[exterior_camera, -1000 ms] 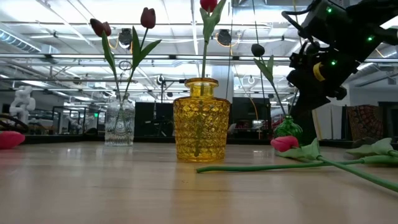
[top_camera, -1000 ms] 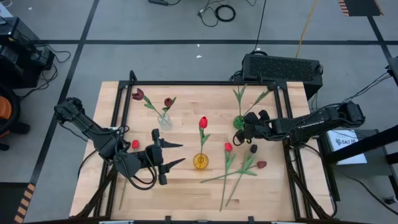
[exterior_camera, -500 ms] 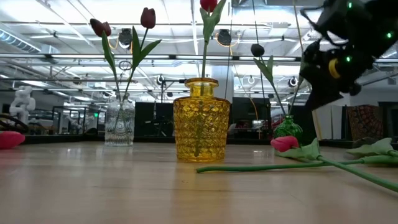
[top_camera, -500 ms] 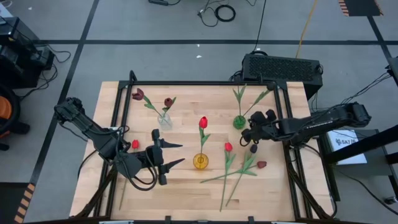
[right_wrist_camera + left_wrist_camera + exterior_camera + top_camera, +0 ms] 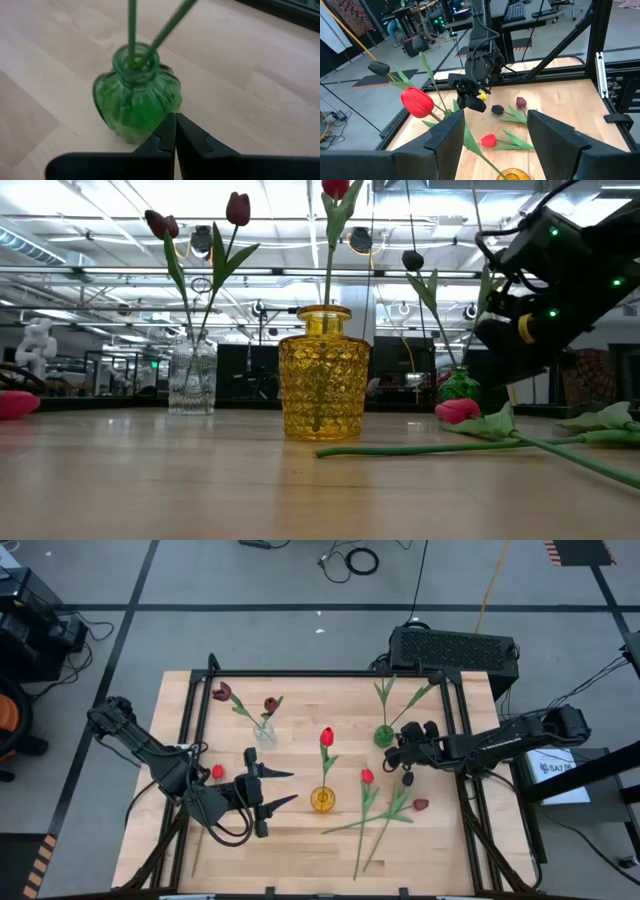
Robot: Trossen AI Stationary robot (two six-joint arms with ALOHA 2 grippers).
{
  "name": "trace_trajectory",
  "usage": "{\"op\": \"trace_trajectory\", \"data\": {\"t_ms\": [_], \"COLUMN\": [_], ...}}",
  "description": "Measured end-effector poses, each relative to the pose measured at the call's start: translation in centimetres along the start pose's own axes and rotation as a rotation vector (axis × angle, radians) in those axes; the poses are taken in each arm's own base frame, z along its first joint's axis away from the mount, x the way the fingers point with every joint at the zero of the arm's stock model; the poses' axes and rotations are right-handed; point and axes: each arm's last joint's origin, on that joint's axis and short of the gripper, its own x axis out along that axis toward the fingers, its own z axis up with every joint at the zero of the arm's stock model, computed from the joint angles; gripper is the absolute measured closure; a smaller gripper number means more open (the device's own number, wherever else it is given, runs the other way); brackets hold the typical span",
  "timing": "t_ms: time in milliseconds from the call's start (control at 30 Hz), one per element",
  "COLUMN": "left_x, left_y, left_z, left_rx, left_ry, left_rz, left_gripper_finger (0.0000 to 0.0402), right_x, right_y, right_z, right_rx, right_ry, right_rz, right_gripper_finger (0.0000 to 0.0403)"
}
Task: Sort flowers into vase by color
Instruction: Adjust the green vase, then put the black flower into the green vase
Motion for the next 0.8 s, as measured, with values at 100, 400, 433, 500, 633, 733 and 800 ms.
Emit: {"op": "trace_trajectory", "data": {"t_ms": [100,400,433,500,633,733,800], "left_x": [0.0,0.0,0.0,0.0,0.0,0.0,0.0], "left_y": [0.0,0.0,0.0,0.0,0.0,0.0,0.0], "left_z": [0.0,0.0,0.0,0.0,0.0,0.0,0.0], "left_rx": [-0.002,0.0,0.0,0.0,0.001,0.001,0.002], "left_ry": [-0.002,-0.002,-0.002,-0.002,-0.001,-0.001,0.0], "left_rz": [0.0,0.0,-0.001,-0.001,-0.001,-0.001,-0.001], "left_gripper_finger": [0.0178,0.0178,0.0178,0.0178,0.0178,0.0178,0.0178], "right_x": [0.4,1.0,1.1,1.1,1.0,0.6,-0.1], "right_y": [0.4,1.0,1.0,1.2,1.1,0.8,0.8], "right_z": [0.2,0.5,0.5,0.7,0.7,0.5,0.4], "right_rx": [-0.007,-0.005,-0.005,-0.006,-0.026,0.003,0.023], "right_ry": [-0.004,-0.034,-0.039,-0.052,-0.032,0.028,0.058], "right_rz": [0.025,0.054,0.058,0.073,0.089,0.113,0.123], "right_gripper_finger": [0.0403,0.0403,0.0403,0.0403,0.0403,0.0403,0.0403]}}
